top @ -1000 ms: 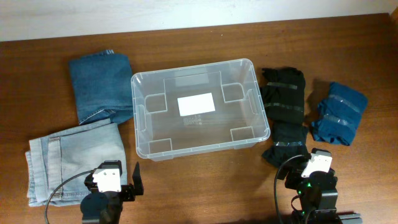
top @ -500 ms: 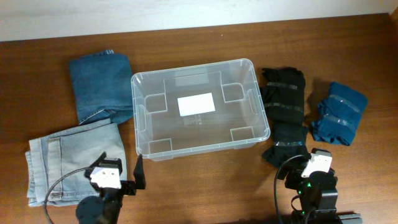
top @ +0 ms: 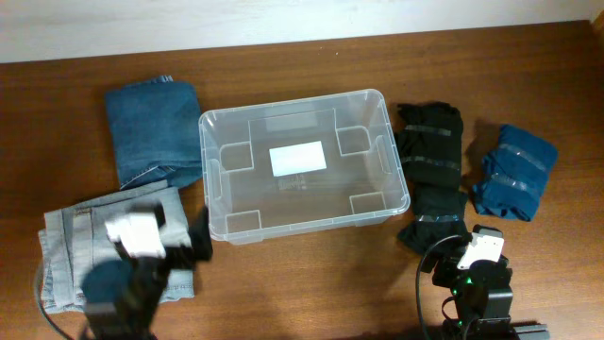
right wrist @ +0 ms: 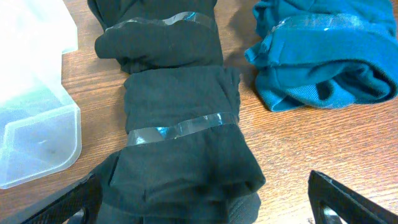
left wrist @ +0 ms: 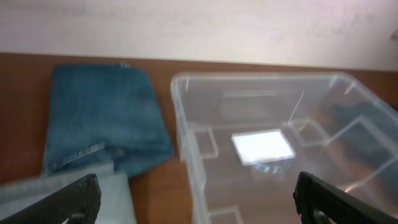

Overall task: Pack container
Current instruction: 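Move the left gripper over the dark-blue denim and grasp its edge, then lift the dark-blue denim with the left gripper and carry it into the container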

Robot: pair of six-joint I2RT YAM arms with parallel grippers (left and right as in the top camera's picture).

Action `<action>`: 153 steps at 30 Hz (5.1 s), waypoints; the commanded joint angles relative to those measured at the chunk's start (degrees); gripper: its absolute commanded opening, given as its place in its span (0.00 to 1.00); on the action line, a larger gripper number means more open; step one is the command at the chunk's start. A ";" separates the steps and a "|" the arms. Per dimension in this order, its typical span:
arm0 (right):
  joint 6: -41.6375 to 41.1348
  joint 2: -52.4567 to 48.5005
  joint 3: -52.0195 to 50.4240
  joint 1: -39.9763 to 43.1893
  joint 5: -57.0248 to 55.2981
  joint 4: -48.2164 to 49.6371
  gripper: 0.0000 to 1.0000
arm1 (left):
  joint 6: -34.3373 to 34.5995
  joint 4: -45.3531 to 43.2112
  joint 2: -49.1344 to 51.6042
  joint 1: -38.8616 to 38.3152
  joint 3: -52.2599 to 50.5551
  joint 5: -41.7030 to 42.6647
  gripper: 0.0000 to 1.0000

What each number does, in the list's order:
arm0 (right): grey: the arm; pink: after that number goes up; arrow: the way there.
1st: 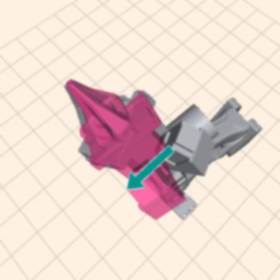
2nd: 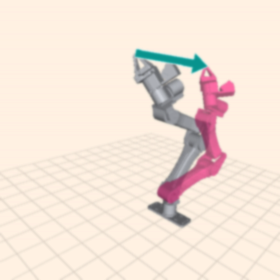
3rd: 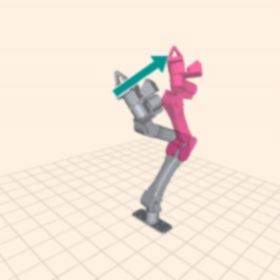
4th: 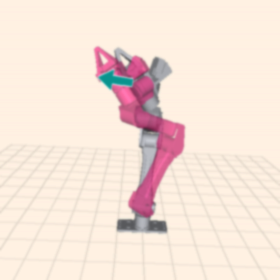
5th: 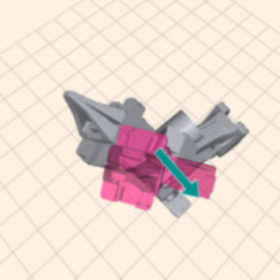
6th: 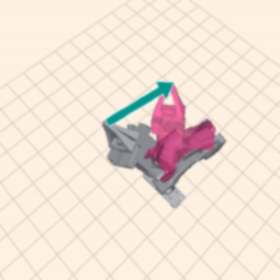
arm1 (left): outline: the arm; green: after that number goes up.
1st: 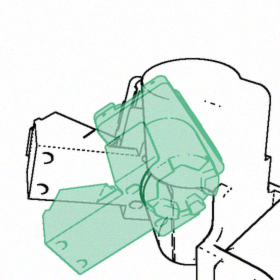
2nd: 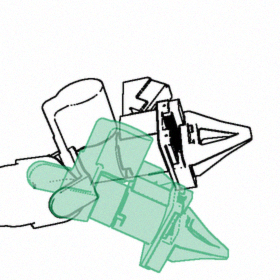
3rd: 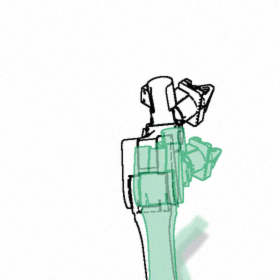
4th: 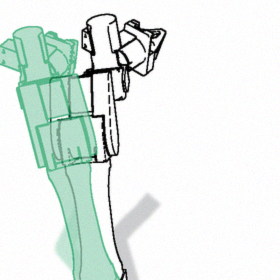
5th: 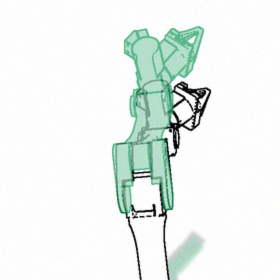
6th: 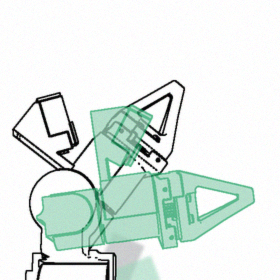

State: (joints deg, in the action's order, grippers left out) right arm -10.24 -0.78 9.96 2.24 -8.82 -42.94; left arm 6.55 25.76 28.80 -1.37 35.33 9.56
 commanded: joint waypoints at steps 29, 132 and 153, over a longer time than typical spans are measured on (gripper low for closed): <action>0.35 0.42 -0.46 -0.35 -0.20 0.09 0.99 | -0.20 16.87 71.82 33.03 50.12 16.96 0.99; 0.35 0.42 -0.46 -0.35 -0.20 0.09 0.98 | 16.44 39.21 68.67 -25.49 80.13 2.54 0.00; 0.35 0.42 -0.46 -0.35 -0.20 0.09 0.98 | 51.41 25.66 80.24 -39.69 71.19 -9.60 0.00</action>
State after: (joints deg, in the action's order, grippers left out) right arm -10.26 -0.80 9.96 2.24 -8.86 -42.98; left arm 52.34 52.07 107.68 -39.22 107.09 1.50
